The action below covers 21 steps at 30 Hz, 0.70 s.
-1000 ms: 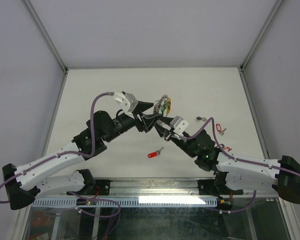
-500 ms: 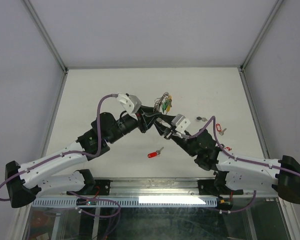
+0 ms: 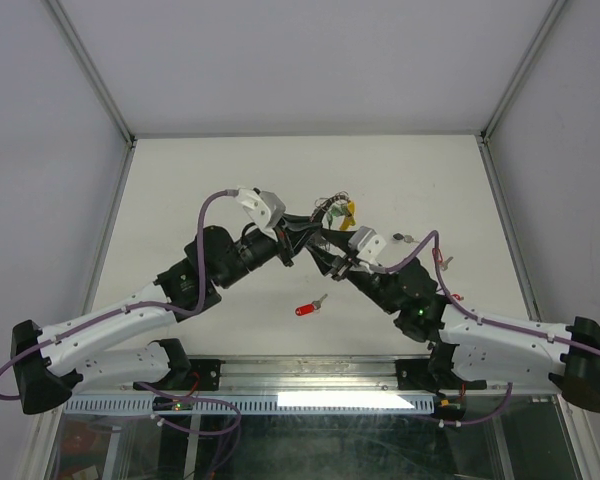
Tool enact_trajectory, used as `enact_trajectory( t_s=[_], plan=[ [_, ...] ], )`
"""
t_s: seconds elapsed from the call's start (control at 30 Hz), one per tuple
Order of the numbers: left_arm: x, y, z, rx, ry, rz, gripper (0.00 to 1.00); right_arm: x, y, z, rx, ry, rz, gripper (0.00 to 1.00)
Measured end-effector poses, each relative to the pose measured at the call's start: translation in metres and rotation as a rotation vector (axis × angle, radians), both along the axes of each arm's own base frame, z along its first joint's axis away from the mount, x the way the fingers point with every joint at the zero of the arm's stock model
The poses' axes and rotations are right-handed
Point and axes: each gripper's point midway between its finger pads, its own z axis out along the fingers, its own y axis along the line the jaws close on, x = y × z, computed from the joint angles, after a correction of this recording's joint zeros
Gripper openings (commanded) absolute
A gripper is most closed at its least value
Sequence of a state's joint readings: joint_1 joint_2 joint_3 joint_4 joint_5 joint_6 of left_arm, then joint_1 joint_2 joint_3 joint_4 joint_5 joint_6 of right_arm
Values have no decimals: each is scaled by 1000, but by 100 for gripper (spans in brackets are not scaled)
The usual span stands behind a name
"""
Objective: Put the keys on the keyring
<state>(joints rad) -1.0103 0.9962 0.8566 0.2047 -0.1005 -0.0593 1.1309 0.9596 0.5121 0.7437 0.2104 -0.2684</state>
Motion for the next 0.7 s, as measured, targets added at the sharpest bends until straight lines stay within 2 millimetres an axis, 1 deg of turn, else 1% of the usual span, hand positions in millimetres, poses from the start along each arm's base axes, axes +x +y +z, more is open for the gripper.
enact_trajectory(
  t_s=[0.1, 0.27, 0.3, 0.37, 0.5, 0.7],
  plan=[
    [1, 1, -3, 17, -1, 12, 0, -10, -6, 6, 11, 12, 33, 46],
    [10, 9, -14, 71, 0, 75, 0, -31, -29, 33, 88, 6, 87, 45],
    [12, 11, -16, 83, 0, 86, 0, -33, -33, 36, 96, 4, 93, 38],
    [14, 14, -20, 104, -1, 104, 0, -39, -38, 40, 112, 4, 109, 37],
    [16, 16, -26, 139, -1, 115, 0, -44, -38, 36, 106, -1, 134, 39],
    [16, 17, -29, 165, -6, 115, 0, -35, -25, 20, 45, -6, 117, 38]
  ],
)
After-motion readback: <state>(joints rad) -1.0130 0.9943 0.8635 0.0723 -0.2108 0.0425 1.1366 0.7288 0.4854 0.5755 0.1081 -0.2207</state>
